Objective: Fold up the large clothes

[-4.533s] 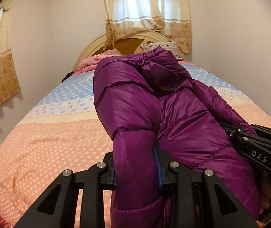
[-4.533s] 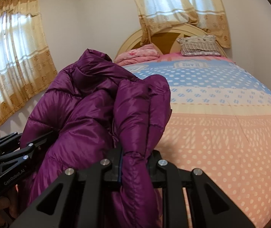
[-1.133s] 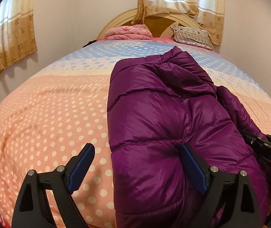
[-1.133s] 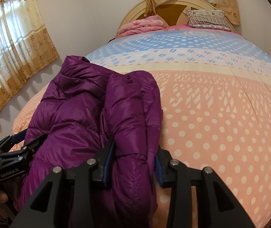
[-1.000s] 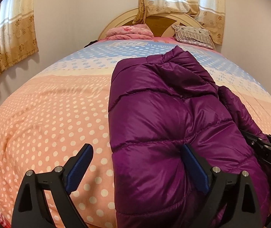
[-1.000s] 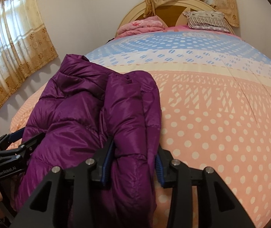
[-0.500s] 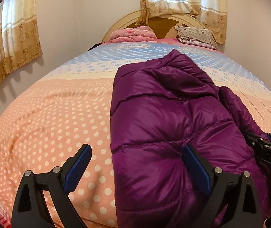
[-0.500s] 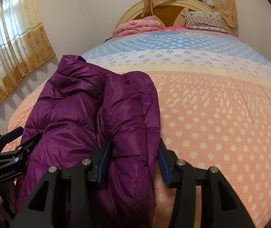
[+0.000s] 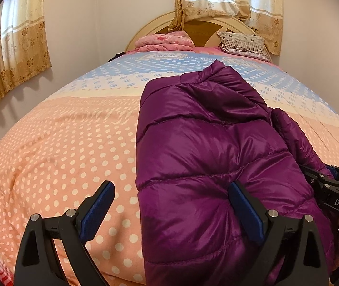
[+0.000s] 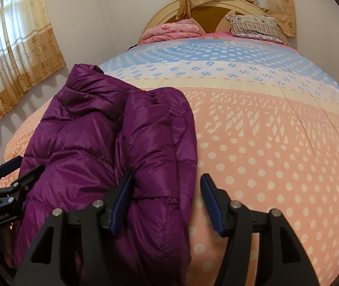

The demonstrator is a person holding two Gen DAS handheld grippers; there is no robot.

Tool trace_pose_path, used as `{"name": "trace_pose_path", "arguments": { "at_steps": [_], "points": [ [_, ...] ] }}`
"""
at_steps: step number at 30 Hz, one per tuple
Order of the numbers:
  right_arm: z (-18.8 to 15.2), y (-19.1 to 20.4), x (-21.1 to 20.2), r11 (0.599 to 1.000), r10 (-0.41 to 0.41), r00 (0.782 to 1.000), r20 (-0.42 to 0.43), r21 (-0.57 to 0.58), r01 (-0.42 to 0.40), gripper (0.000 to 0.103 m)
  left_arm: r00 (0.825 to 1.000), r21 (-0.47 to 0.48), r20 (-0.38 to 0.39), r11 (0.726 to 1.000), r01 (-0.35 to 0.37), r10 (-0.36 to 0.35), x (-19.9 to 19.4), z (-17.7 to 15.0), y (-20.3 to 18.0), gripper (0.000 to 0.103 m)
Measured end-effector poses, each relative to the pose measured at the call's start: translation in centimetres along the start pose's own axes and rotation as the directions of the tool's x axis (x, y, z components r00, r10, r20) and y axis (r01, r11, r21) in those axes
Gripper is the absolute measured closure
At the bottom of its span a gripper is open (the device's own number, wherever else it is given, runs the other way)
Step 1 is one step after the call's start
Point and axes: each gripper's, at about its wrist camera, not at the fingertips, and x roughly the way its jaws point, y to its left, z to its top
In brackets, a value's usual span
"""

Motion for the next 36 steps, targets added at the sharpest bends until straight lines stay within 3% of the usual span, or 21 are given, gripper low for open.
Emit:
{"name": "trace_pose_path", "arguments": {
  "at_steps": [6,10,13,18,22,28,36],
  "points": [
    [1.2,0.9,-5.1,0.999,0.036,0.996,0.08,-0.041,-0.033,0.038,0.993,0.01,0.109,0.999,-0.04,0.039,-5.0,0.9,0.4,0.006],
    [2.1,2.2,-9.9,0.997,0.055,0.986,0.156,-0.069,-0.045,0.031,0.976,-0.048,0.214,0.998,-0.034,0.043,-11.2,1.9,1.7,0.006],
    [2.2,3.2,-14.0,0.994,0.065,0.972,0.227,-0.103,-0.043,0.027,0.958,-0.075,0.28,0.997,-0.037,0.056,-15.6,2.4,2.3,0.006],
    [1.0,4.0,-20.8,0.997,0.005,0.918,0.396,-0.071,0.025,0.016,0.917,-0.097,0.388,0.993,-0.065,0.098,-21.6,2.2,2.7,0.006],
    [0.1,5.0,-23.1,0.995,-0.037,0.894,0.446,-0.063,0.073,0.015,0.912,-0.112,0.398,0.992,-0.057,0.098,-23.6,2.2,3.0,0.006],
    [0.3,5.6,-23.7,0.991,-0.053,0.878,0.475,-0.082,0.104,0.014,0.907,-0.101,0.412,0.994,-0.051,0.089,-24.1,1.7,2.2,0.006],
    [0.1,5.4,-23.5,0.993,-0.038,0.884,0.465,-0.08,0.085,0.014,0.915,-0.115,0.389,0.991,-0.066,0.106,-23.1,1.5,2.3,0.006]
  ]
}}
